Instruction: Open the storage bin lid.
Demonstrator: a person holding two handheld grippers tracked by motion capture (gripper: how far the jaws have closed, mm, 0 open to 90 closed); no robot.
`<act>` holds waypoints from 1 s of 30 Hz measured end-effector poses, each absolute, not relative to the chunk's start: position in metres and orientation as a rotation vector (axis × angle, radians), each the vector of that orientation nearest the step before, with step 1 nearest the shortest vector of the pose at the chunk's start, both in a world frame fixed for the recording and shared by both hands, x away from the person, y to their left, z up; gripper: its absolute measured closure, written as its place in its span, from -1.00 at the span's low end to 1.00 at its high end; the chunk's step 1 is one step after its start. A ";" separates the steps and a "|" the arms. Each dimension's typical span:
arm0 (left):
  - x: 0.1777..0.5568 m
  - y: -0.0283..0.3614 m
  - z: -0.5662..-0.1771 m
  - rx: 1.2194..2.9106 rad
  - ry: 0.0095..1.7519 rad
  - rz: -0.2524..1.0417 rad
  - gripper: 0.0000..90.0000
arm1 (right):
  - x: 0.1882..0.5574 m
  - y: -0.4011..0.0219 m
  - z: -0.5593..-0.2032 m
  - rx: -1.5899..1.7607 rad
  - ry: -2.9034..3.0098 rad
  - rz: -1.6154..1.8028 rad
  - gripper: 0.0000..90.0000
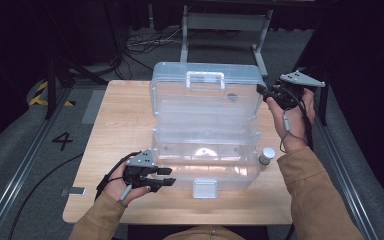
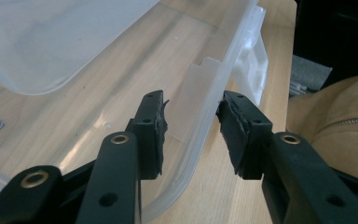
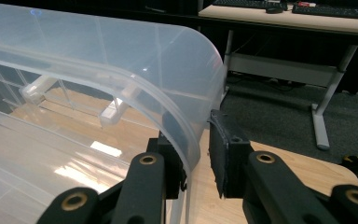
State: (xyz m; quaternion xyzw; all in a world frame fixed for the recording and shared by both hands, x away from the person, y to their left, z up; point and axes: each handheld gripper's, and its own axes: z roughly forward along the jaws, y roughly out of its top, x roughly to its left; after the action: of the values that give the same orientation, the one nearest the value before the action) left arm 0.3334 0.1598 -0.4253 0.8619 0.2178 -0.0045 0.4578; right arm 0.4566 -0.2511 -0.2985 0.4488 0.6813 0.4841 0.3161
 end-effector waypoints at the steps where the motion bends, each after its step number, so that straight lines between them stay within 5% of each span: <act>1: 0.333 0.160 -0.425 2.124 0.537 -0.011 0.39 | 0.457 -0.251 -0.299 1.182 1.794 1.275 0.68; 11: 0.331 0.164 -0.429 2.043 0.535 -0.031 0.55 | 0.465 -0.252 -0.298 1.180 1.788 1.281 0.78; 30: 0.330 0.163 -0.430 2.039 0.552 -0.027 0.53 | 0.480 -0.247 -0.300 1.193 1.762 1.213 0.89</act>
State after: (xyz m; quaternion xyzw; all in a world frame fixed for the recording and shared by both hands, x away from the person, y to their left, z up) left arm 0.3295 0.1631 -0.4297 0.8403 0.2273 -0.0112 0.4920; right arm 0.4804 -0.2474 -0.2999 0.4583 0.6768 0.4658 0.3390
